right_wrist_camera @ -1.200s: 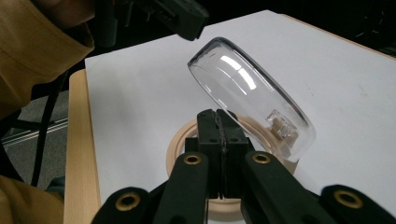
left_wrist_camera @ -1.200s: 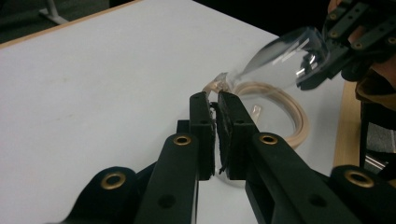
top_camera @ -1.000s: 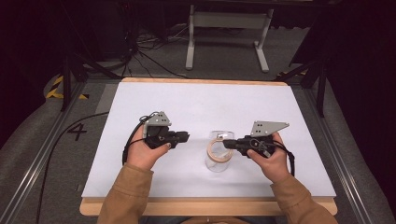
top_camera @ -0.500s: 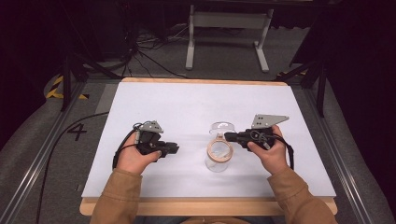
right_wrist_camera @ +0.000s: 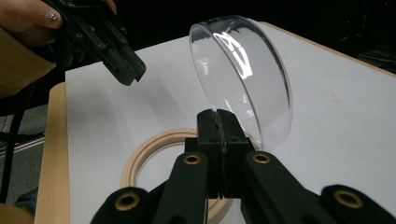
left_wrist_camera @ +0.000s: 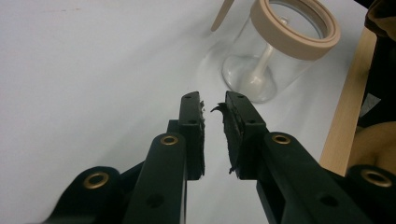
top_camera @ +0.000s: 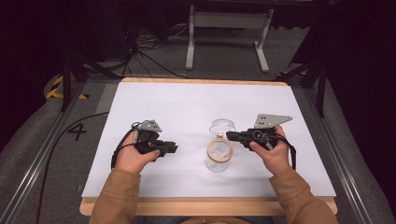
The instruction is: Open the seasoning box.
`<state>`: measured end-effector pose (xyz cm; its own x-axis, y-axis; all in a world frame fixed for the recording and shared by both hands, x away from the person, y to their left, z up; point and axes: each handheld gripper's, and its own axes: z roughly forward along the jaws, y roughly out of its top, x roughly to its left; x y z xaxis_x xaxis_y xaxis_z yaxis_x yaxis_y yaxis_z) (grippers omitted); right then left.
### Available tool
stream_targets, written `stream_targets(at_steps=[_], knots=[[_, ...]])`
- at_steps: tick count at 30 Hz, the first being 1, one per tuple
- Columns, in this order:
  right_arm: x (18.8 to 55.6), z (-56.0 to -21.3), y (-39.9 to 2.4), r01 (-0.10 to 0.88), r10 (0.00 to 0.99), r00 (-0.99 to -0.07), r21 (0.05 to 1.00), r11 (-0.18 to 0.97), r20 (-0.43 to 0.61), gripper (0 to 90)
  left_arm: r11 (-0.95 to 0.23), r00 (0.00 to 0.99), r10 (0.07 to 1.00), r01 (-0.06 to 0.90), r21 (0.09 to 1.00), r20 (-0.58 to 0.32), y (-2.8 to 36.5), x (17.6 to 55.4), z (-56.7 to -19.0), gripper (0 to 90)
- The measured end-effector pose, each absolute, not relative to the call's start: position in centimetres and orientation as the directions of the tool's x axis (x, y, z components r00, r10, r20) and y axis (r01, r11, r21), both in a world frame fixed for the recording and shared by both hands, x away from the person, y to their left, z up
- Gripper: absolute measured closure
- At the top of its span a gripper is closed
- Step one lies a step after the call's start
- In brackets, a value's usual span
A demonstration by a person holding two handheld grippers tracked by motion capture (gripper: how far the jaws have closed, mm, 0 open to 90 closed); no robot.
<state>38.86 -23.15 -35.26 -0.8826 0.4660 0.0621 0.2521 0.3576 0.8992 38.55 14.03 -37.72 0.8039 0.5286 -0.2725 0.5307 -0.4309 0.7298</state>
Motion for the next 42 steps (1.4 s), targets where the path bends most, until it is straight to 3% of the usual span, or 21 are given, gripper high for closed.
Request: stream_targets(at_steps=[11,21,29,42], knots=[[38.2,-33.8,-25.3,0.238,0.500,-0.864,0.917,0.320,0.050,90.0,-0.400,0.800,0.540,0.517,0.757,-0.261,15.1,38.7,-36.8,74.2],[38.4,-33.2,-29.8,0.289,0.606,-0.793,0.909,0.299,0.053,89.5,-0.372,0.767,0.587,0.539,0.755,-0.258,16.7,39.1,-36.6,71.7],[38.8,-33.3,-32.8,0.340,0.687,-0.726,0.884,0.322,0.029,83.1,-0.354,0.731,0.629,0.571,0.740,-0.264,17.9,39.3,-36.8,69.5],[40.1,-35.1,-35.3,0.445,0.745,-0.662,0.840,0.311,0.075,74.6,-0.338,0.662,0.699,0.640,0.690,-0.272,19.5,40.6,-38.9,68.9]])
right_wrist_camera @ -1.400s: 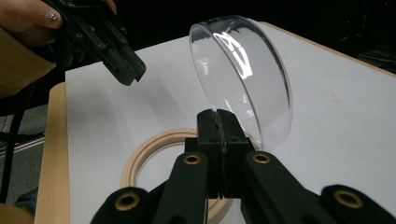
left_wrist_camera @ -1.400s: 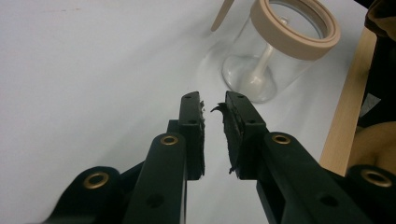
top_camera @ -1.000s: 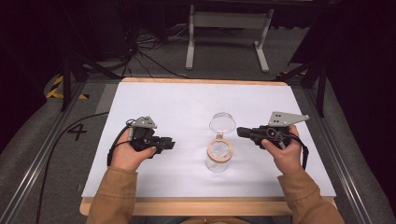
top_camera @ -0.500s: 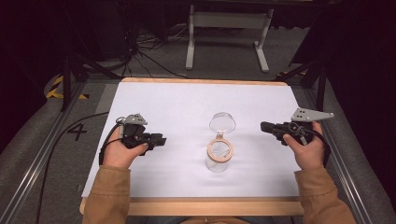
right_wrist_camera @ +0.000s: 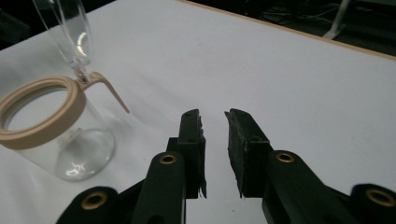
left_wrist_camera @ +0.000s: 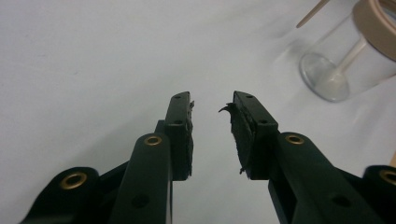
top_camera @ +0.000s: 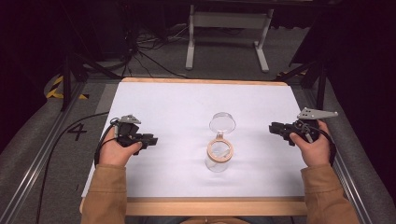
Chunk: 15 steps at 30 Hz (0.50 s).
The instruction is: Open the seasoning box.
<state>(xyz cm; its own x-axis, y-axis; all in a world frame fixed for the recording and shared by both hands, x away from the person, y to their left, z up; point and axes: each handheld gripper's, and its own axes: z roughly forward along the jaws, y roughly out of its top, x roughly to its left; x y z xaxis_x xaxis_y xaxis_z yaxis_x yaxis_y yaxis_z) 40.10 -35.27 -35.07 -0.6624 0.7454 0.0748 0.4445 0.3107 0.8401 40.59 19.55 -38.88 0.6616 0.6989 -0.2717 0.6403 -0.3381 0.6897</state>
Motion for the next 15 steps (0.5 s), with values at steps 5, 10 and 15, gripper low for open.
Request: stream_targets(at_steps=[5,10,15], knots=[[41.0,-36.6,-35.8,0.499,0.788,-0.612,0.804,0.324,0.063,64.9,-0.323,0.642,0.713,0.658,0.680,-0.283,19.8,41.0,-39.8,67.4],[42.1,-38.4,-36.3,0.533,0.824,-0.566,0.777,0.334,0.035,49.8,-0.322,0.640,0.728,0.635,0.702,-0.245,20.0,41.4,-40.5,57.5],[43.0,-40.3,-36.7,0.540,0.836,-0.548,0.751,0.379,-0.028,42.5,-0.327,0.643,0.734,0.617,0.716,-0.220,19.9,41.7,-41.1,53.1]])
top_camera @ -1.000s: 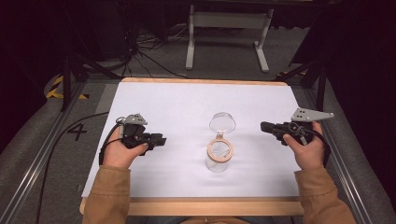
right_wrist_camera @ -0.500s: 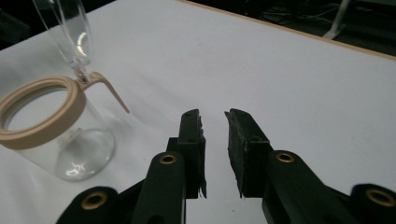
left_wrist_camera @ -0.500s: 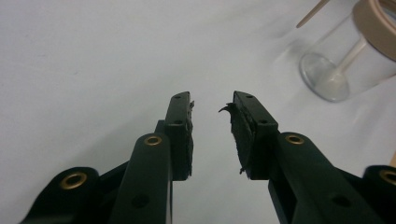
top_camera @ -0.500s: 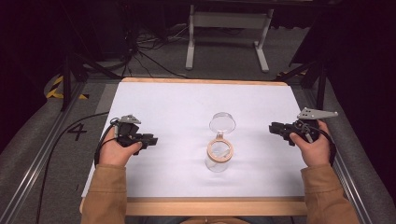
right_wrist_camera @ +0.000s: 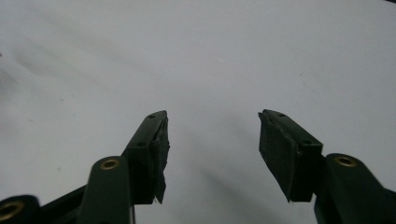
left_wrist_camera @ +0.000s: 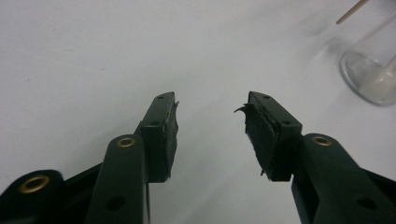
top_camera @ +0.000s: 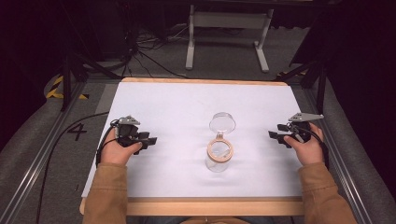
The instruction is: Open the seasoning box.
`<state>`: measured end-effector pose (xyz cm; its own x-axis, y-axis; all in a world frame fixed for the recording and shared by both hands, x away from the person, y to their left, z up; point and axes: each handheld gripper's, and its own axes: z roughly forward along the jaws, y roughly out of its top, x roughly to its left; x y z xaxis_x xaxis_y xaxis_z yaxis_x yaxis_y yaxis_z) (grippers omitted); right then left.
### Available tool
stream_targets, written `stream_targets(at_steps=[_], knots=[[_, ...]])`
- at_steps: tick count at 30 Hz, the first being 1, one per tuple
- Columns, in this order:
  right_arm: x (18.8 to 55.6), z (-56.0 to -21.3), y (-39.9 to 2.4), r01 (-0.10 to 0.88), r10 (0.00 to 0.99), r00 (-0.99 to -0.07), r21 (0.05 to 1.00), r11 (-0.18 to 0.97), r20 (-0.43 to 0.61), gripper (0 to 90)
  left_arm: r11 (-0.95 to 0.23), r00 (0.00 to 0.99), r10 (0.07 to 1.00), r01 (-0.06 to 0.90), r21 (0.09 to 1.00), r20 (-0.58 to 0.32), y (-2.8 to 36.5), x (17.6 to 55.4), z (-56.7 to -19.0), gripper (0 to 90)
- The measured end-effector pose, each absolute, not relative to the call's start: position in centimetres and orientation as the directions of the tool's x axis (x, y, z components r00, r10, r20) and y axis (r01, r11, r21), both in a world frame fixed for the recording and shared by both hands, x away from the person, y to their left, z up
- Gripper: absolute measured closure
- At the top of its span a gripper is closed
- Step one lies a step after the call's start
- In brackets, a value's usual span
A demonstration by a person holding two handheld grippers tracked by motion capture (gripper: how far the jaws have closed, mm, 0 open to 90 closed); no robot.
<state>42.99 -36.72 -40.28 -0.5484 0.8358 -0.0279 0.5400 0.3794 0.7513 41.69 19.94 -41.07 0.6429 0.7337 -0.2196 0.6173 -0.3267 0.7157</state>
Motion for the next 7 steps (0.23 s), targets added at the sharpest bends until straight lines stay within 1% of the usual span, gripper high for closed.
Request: stream_targets(at_steps=[7], knots=[[43.5,-41.7,-37.0,0.569,0.849,-0.528,0.734,0.372,-0.020,40.4,-0.324,0.638,0.737,0.623,0.712,-0.223,19.8,41.9,-41.4,48.5]])
